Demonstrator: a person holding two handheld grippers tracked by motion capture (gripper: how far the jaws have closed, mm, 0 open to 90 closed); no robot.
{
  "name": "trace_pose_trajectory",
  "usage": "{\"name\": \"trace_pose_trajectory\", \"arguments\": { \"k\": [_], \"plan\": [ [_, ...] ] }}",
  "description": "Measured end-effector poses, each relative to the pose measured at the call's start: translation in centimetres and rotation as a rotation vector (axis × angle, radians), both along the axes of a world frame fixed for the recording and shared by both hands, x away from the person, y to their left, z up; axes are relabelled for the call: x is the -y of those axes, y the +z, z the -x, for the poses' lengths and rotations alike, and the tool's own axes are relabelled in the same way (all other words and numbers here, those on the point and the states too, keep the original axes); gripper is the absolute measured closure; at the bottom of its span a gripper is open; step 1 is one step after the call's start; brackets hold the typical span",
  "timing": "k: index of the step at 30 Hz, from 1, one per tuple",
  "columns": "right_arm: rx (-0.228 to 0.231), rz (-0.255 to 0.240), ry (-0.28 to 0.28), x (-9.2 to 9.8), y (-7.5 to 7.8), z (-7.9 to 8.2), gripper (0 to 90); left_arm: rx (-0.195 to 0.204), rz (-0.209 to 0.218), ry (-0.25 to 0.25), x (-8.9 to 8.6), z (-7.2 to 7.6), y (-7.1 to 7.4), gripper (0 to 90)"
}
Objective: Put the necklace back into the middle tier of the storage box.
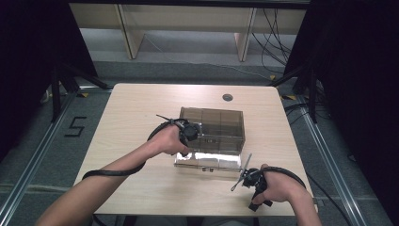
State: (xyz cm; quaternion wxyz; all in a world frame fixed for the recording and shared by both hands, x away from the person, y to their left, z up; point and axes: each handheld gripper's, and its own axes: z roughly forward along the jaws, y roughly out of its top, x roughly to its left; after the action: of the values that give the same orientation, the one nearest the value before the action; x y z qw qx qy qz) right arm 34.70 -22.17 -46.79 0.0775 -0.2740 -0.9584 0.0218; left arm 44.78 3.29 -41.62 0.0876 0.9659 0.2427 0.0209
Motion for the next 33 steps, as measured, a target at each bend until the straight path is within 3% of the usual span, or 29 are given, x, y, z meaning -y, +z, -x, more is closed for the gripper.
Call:
{"name": "trace_pose_trajectory", "arguments": {
  "k": [33],
  "plan": [
    [-0.011,0.002,-0.005,-0.1,-0.1,0.0,41.8,0.000,-0.021,-0.005,0.9,-0.3,-1.2,88.3]
  ]
}}
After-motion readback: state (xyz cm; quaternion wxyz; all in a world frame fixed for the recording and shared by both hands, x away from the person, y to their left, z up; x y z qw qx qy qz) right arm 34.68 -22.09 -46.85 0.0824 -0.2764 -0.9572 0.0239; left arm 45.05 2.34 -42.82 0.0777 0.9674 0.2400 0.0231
